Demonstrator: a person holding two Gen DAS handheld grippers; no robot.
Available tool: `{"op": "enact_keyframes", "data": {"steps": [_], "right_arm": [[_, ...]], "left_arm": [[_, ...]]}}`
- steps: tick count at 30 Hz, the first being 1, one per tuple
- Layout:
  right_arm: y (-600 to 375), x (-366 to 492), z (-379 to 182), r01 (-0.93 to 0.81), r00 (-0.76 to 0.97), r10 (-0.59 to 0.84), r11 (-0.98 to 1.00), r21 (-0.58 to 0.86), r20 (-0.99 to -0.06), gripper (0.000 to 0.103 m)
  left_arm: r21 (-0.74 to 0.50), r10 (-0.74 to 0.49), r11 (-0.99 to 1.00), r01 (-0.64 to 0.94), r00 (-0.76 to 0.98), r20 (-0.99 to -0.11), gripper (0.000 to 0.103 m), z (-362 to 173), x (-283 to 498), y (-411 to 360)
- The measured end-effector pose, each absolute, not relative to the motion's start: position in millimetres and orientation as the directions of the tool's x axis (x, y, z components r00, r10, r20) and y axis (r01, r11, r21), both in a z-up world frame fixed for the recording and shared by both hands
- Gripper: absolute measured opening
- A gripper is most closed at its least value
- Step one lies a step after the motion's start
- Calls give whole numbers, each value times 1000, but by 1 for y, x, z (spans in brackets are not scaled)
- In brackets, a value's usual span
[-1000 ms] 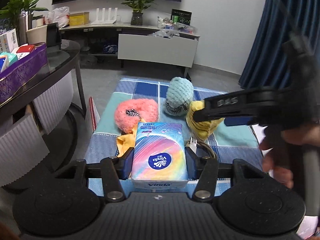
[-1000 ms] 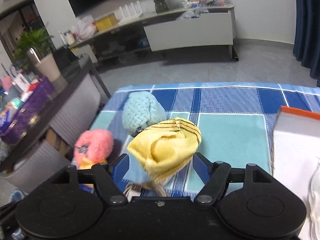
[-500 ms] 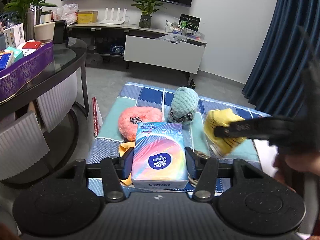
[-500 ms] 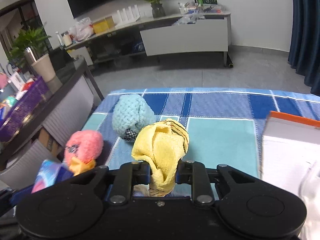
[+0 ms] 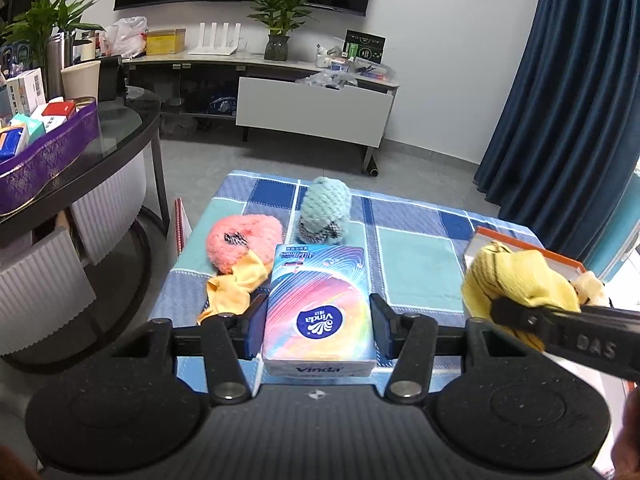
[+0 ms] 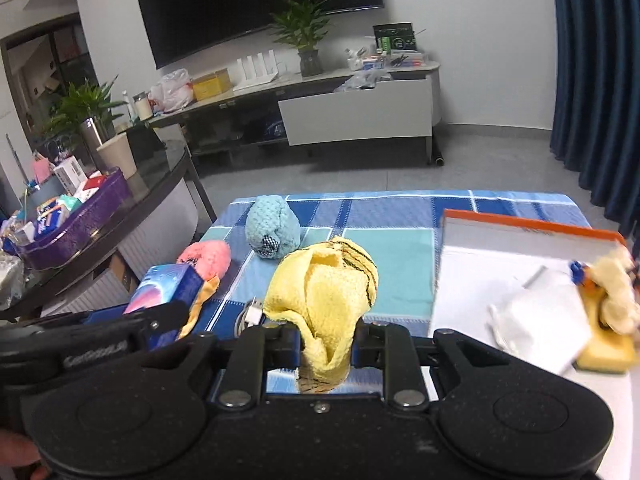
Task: Organize soft objects
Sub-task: 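Carry the tissue pack with the left tool while the right tool carries the yellow cloth over the box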
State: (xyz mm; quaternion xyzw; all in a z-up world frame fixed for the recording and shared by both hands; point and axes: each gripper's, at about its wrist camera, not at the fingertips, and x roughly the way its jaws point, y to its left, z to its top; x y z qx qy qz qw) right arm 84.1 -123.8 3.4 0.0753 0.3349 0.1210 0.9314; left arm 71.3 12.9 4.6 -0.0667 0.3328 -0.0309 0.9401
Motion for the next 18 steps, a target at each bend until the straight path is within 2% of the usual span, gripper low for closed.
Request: {"op": "enact_keyframes", "data": {"steps": [18], "right_arm": [[-152,21,15,-135,778,247,964,230,-578,26]], "left_arm": [[-110,-115,992,60,788,-605,53,19,31,-18]]}}
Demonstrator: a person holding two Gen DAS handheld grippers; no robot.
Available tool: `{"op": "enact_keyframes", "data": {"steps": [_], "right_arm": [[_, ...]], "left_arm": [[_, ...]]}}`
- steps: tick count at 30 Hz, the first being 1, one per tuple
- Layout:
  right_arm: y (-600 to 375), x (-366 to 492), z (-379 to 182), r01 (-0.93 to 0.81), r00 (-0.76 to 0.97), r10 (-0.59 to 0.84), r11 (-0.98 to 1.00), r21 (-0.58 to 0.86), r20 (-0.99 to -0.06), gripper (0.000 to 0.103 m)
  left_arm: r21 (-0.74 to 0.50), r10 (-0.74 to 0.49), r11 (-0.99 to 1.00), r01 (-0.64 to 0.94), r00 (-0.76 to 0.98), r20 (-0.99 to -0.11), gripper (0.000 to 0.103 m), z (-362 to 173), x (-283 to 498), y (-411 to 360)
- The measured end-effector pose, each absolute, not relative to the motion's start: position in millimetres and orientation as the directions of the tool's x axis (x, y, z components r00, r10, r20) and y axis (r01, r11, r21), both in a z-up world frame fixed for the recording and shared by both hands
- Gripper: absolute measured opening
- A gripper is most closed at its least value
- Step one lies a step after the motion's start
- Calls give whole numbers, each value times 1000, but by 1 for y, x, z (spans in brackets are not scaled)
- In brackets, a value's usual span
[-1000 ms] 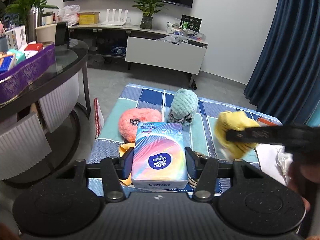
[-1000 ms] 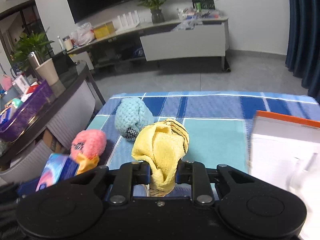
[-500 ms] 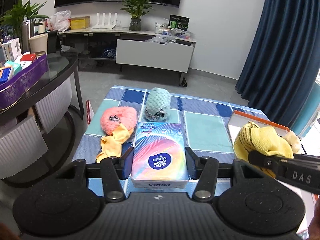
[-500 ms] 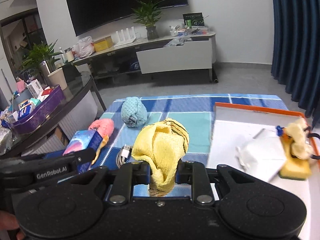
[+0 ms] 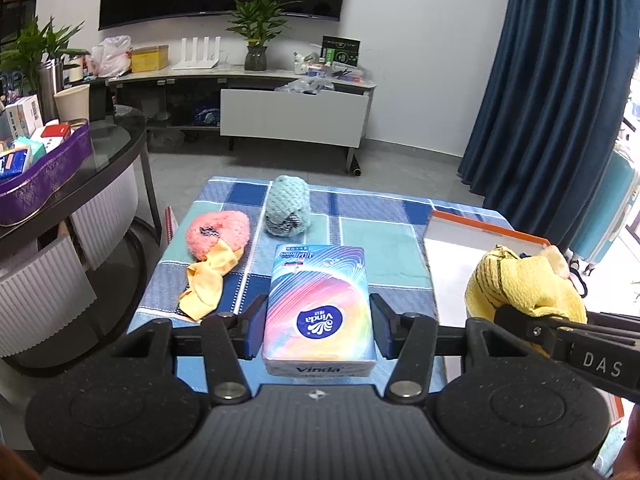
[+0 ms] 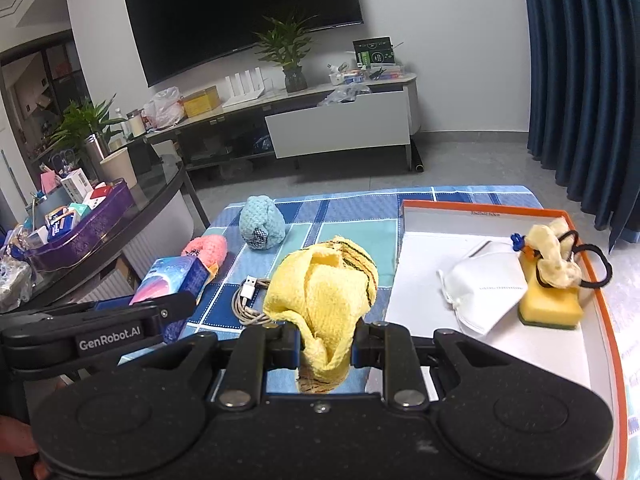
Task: Organize soft objects
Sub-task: 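Carry the tissue pack with the left tool while the right tool carries the yellow cloth over the box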
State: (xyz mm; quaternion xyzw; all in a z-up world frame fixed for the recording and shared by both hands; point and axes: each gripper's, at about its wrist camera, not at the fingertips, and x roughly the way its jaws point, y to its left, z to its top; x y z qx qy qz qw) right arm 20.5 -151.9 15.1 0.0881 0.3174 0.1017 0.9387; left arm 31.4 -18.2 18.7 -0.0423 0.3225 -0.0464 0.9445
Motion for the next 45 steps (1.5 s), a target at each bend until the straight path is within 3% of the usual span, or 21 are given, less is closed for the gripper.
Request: {"op": "enact_keyframes", "data": {"steps": [45], "right_arm": [[-220,-47,27,-12,842,139,971,239,-522,26]], "left_arm": [[-80,-200,979,188,797,-569,53,23,-8,-73]]}}
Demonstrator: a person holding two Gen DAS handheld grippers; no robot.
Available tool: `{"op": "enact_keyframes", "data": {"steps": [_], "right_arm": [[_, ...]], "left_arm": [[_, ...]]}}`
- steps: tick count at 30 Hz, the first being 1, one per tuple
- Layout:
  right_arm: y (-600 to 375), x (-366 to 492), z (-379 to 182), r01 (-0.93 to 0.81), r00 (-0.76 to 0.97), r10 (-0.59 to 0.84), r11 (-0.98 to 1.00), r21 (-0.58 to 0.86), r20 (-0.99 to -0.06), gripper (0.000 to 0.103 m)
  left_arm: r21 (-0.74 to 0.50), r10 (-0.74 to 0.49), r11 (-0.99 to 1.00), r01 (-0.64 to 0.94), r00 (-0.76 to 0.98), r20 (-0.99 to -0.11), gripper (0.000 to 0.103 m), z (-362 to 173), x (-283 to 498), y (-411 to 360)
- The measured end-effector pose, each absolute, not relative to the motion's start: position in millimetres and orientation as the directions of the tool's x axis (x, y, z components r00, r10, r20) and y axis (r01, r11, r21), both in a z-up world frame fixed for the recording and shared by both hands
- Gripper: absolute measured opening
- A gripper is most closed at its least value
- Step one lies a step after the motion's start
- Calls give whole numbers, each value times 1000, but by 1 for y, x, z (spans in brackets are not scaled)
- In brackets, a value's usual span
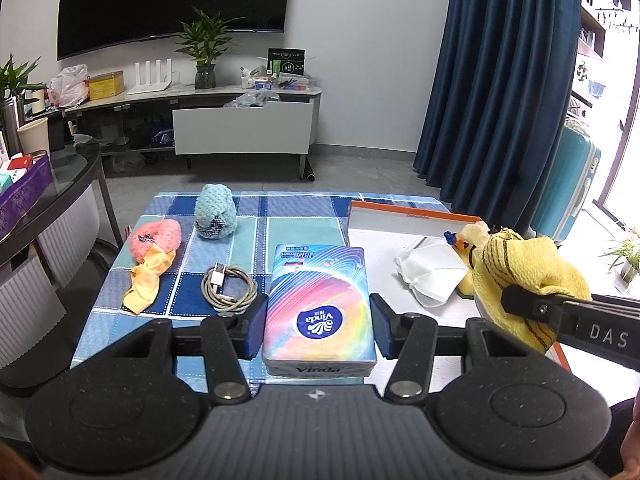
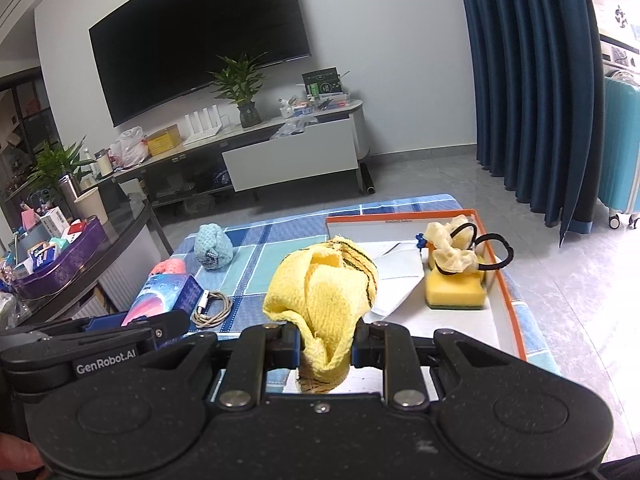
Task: Organize soft objects
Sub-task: 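Carry the tissue pack with the left tool while the right tool carries the yellow cloth over the box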
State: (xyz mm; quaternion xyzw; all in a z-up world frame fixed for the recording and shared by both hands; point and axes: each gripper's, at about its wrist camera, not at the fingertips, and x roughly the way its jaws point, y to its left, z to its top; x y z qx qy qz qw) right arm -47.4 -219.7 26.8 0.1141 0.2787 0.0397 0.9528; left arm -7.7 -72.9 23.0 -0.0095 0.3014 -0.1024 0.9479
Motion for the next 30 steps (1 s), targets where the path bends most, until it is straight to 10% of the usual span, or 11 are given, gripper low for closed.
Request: {"op": "enact_keyframes", "data": {"steps": [30], "right_arm": [[-249,-56,26,74,852,71,964,255,-518,26]], "left_arm": [[-72,-267,958,277,774,-574,53,22,-9,-105]]}}
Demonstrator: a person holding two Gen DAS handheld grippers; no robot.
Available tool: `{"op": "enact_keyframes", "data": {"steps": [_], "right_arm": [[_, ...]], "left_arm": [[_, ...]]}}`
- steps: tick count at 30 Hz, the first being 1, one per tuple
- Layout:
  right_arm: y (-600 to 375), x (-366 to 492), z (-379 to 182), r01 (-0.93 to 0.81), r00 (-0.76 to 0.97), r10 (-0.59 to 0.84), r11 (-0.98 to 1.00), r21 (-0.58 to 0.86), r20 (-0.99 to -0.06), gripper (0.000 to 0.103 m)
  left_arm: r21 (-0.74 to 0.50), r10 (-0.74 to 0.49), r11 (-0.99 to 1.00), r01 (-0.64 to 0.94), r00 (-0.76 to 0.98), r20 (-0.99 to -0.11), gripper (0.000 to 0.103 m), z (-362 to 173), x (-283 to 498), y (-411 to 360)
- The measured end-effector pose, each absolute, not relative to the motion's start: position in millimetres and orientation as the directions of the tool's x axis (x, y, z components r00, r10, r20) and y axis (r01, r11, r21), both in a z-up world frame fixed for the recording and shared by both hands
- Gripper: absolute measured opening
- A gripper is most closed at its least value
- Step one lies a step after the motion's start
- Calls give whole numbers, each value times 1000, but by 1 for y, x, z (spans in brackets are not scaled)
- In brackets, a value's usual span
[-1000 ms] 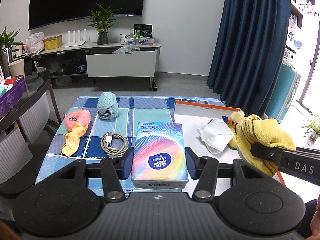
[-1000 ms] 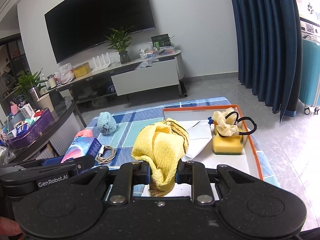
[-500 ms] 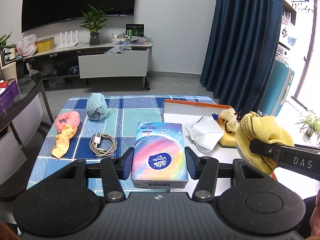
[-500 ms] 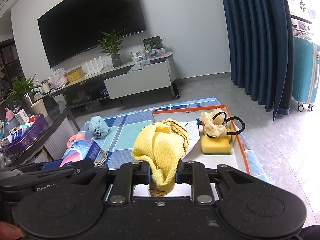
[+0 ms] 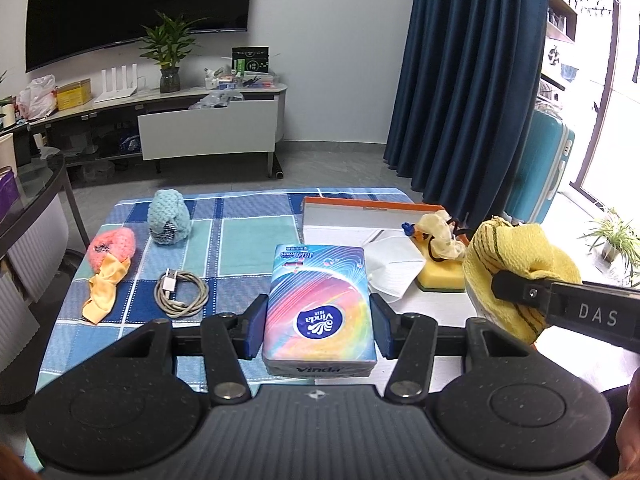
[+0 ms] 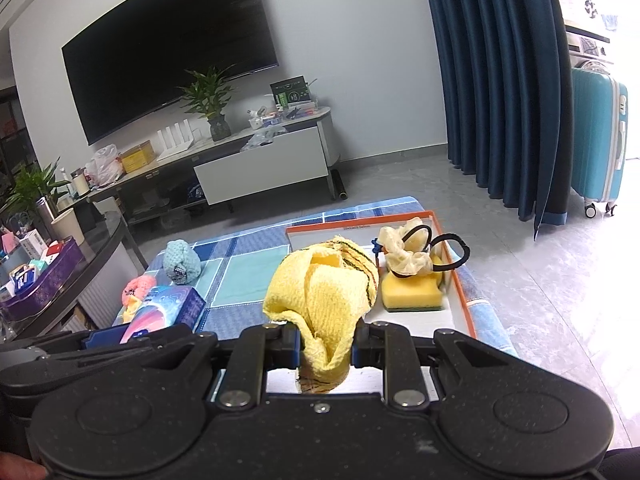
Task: Organize soft objects
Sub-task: 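Carry the tissue pack with the left tool while the right tool carries the yellow cloth over the box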
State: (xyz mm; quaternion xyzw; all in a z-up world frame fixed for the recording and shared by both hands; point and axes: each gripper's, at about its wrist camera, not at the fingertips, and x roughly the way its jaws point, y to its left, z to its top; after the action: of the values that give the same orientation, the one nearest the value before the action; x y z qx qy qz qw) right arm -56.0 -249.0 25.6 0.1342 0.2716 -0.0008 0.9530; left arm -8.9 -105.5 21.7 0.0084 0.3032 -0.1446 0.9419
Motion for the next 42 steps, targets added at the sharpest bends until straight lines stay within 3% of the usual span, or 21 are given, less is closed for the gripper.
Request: {"op": "enact_keyframes", "data": {"steps": [42], "right_arm": [[-297,-37,0,176,815,-16,959,221,-579,28]], "left_arm": [[-87,-355,916,392,689,-632,53,-7,15,-170]]}}
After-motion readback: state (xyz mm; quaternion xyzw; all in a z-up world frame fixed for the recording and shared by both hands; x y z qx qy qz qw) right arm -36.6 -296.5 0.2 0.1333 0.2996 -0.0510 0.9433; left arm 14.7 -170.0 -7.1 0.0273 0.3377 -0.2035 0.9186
